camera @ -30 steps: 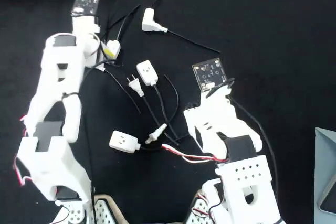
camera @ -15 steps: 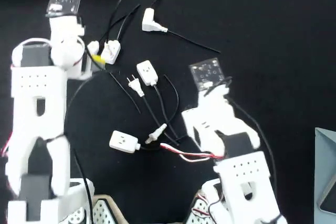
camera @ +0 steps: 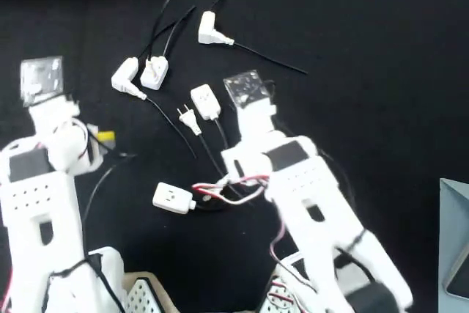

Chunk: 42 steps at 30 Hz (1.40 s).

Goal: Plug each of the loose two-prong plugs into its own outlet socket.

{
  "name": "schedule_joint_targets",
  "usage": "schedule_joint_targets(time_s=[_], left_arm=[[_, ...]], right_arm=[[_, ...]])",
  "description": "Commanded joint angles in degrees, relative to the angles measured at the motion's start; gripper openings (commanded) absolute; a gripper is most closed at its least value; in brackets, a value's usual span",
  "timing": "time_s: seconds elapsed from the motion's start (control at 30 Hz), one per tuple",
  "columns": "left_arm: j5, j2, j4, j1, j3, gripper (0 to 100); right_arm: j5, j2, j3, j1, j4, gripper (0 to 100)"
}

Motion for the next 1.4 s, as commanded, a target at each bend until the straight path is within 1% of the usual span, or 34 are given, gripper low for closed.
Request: schedule_joint_targets(time_s=[0.0, 0.17, 0.23, 0.33, 0.5, 0.7, 1.03, 1.37], left_arm=[[0.6, -5.7, -8.4, -4.1, 12.7, 29], [0.5, -8.9, -16.4, -7.0, 23.1, 29], [0.5, -9.8, -18.4, -7.1, 25.3, 29], [0.5, -10.7, -19.1, -7.0, 27.2, 29], [0.4, -10.9, -19.2, -7.1, 28.7, 29], [0.4, -10.9, -21.5, -7.2, 30.3, 29], [0.4, -10.9, -21.4, -7.3, 30.4, 29], [0.4, -10.9, -21.4, -7.3, 30.4, 29]], right_arm=[[-6.0, 6.9, -8.5, -3.5, 3.6, 1.6], [-14.0, 16.5, -19.6, -7.3, 15.5, 1.6], [-17.1, 19.8, -22.9, -9.1, 17.5, 1.6], [-21.2, 24.5, -25.5, -10.5, 17.8, 2.0], [-26.6, 30.5, -26.9, -12.7, 18.2, 14.5], [-28.0, 34.0, -27.1, -13.3, 17.1, 14.6], [-29.9, 35.9, -27.5, -13.3, 12.7, 14.9], [-30.5, 42.2, -27.1, -13.3, 12.5, 14.5]])
